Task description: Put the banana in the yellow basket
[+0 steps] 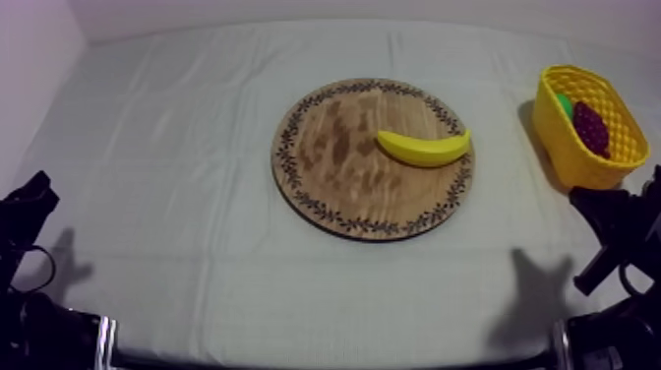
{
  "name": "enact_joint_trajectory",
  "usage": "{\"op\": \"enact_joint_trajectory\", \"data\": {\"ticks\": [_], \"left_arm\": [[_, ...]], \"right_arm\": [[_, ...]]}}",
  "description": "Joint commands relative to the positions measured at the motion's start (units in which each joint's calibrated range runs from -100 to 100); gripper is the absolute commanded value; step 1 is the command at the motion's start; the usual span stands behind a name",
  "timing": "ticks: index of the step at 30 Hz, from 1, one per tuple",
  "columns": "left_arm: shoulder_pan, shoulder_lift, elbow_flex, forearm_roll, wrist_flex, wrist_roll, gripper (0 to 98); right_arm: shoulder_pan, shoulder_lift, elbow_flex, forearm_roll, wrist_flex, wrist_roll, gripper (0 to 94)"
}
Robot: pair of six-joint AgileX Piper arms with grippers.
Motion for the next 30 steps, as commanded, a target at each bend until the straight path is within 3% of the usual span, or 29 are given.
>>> {"op": "enact_joint_trajectory", "data": {"ticks": [1,8,13,20,30], "left_arm": [[-0.02,0.02,0.03,-0.01,-0.01,0.01,0.1],[-0.02,0.02,0.03,-0.01,-0.01,0.01,0.1],[-0.02,0.02,0.03,-0.01,-0.01,0.01,0.1],[-0.02,0.02,0.03,-0.01,-0.01,0.01,0.1],[-0.02,0.02,0.03,-0.01,-0.01,0.0,0.1]], "right_arm": [[-1.86,7.08,-4.73,1.32,0.73,-0.65,0.7],[-7.98,25.89,-23.12,4.8,9.87,1.11,0.6],[-9.22,36.69,-35.02,5.21,16.92,4.97,0.6],[-8.03,52.27,-49.24,4.06,26.08,10.24,0.6],[-2.61,73.73,-69.25,-0.08,38.77,17.84,0.8]]}}
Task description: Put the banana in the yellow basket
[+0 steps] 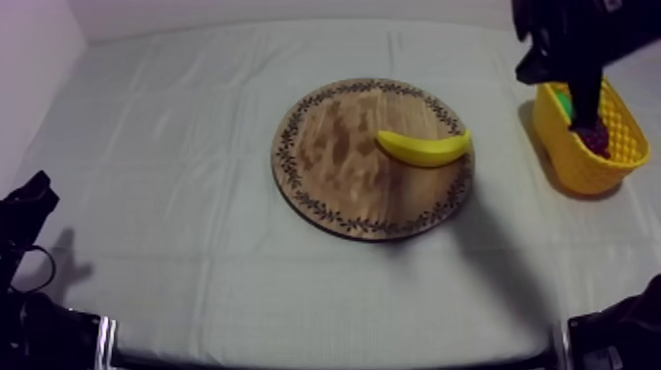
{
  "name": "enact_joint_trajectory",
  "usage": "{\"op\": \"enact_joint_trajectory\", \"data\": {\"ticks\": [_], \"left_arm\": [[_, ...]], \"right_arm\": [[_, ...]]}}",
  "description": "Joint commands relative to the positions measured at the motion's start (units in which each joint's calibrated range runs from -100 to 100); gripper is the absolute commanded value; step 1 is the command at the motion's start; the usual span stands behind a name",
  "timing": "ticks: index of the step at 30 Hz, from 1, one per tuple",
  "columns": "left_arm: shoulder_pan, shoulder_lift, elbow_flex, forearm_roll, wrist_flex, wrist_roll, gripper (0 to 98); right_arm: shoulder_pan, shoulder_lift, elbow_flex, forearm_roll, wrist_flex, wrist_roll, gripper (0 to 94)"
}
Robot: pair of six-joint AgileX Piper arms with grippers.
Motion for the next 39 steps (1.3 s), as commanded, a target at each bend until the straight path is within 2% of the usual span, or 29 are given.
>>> {"op": "enact_joint_trajectory", "data": {"ticks": [1,8,14,16,23,27,33,39], "left_arm": [[-0.02,0.02,0.03,-0.01,-0.01,-0.01,0.1],[-0.02,0.02,0.03,-0.01,-0.01,-0.04,0.1],[-0.02,0.02,0.03,-0.01,-0.01,-0.04,0.1],[-0.02,0.02,0.03,-0.01,-0.01,-0.04,0.1],[-0.02,0.02,0.03,-0.01,-0.01,-0.04,0.1],[-0.02,0.02,0.03,-0.01,-0.01,-0.04,0.1],[-0.02,0.02,0.03,-0.01,-0.01,-0.04,0.1],[-0.02,0.02,0.03,-0.01,-0.01,-0.04,0.1]], "right_arm": [[0.93,8.8,-8.06,-0.65,4.32,2.34,0.8],[1.99,18.2,-18.05,-1.53,11.23,4.93,0.8],[1.11,22.1,-20.69,-1.12,15.21,4.77,3.1],[0.69,22.72,-21.26,-0.78,15.92,4.25,9.3],[-0.07,23.07,-23.72,0.26,16.89,2.15,45.4],[-0.6,22.87,-24.7,0.81,17.12,1.36,60.4],[-1.27,22.42,-24.77,1.51,17.28,1.48,71.6],[-1.68,23.08,-23.05,1.55,16.68,1.26,74.9]]}}
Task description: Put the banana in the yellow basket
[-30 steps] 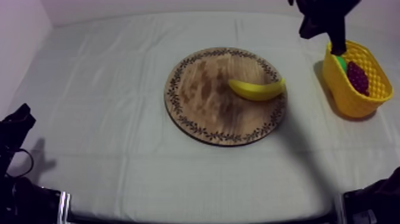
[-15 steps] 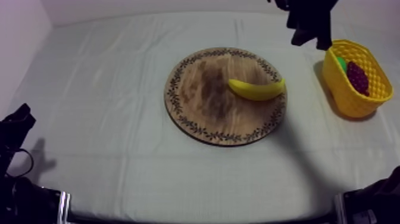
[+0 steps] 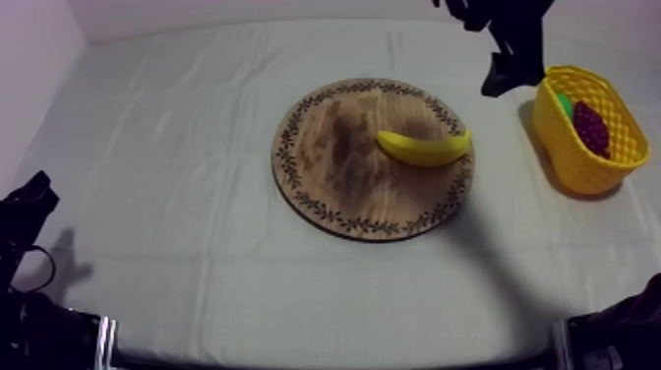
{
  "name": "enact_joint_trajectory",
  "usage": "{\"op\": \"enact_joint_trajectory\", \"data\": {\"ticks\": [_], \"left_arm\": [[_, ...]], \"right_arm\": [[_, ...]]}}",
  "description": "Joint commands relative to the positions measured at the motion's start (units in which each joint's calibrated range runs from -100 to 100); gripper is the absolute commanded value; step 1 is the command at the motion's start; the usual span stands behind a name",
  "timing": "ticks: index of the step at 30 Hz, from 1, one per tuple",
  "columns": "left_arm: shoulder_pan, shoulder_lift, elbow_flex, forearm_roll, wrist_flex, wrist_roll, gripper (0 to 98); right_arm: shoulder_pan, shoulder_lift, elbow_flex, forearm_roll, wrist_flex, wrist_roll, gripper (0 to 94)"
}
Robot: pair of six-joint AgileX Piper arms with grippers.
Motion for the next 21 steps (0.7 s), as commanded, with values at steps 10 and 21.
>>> {"op": "enact_joint_trajectory", "data": {"ticks": [10,21], "left_arm": [[-0.02,0.02,0.03,-0.01,-0.01,0.0,0.1],[-0.02,0.02,0.03,-0.01,-0.01,0.0,0.1]], "right_arm": [[-0.82,4.39,9.24,0.04,-7.02,-1.15,73.5],[-1.61,13.4,14.44,0.15,-16.96,-2.43,73.1]]}}
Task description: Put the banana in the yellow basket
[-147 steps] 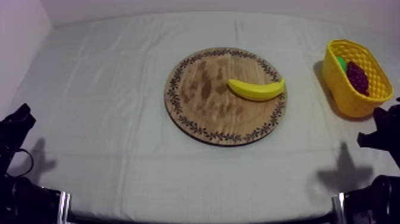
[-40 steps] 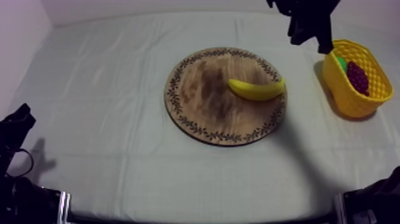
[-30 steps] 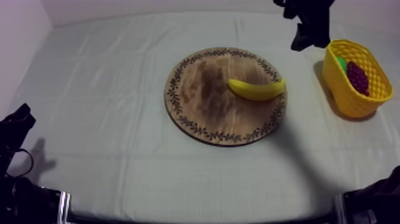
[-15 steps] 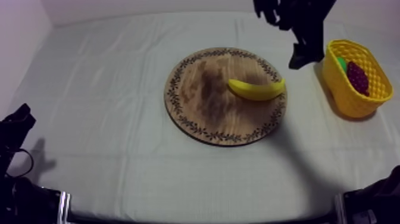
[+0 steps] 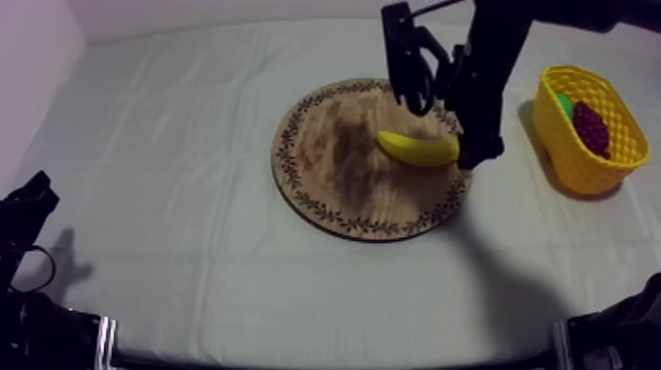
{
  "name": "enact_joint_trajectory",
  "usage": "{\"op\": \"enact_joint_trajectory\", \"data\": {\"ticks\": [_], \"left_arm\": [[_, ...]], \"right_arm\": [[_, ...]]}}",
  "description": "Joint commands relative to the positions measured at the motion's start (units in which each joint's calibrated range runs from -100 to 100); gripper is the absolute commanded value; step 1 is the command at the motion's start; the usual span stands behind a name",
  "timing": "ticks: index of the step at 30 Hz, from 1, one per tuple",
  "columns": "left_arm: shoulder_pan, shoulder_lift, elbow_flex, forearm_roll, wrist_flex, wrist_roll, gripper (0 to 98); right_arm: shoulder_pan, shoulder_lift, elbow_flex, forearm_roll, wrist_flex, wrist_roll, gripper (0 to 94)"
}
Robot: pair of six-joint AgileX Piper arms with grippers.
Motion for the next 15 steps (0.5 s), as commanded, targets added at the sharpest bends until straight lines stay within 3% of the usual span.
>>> {"op": "enact_joint_trajectory", "data": {"ticks": [1,15], "left_arm": [[-0.02,0.02,0.03,-0.01,-0.01,0.0,0.1],[-0.02,0.02,0.03,-0.01,-0.01,0.0,0.1]], "right_arm": [[-0.14,2.04,0.15,0.12,-1.18,-0.1,73.1],[-0.85,13.24,-3.52,0.76,-7.49,-1.22,70.7]]}}
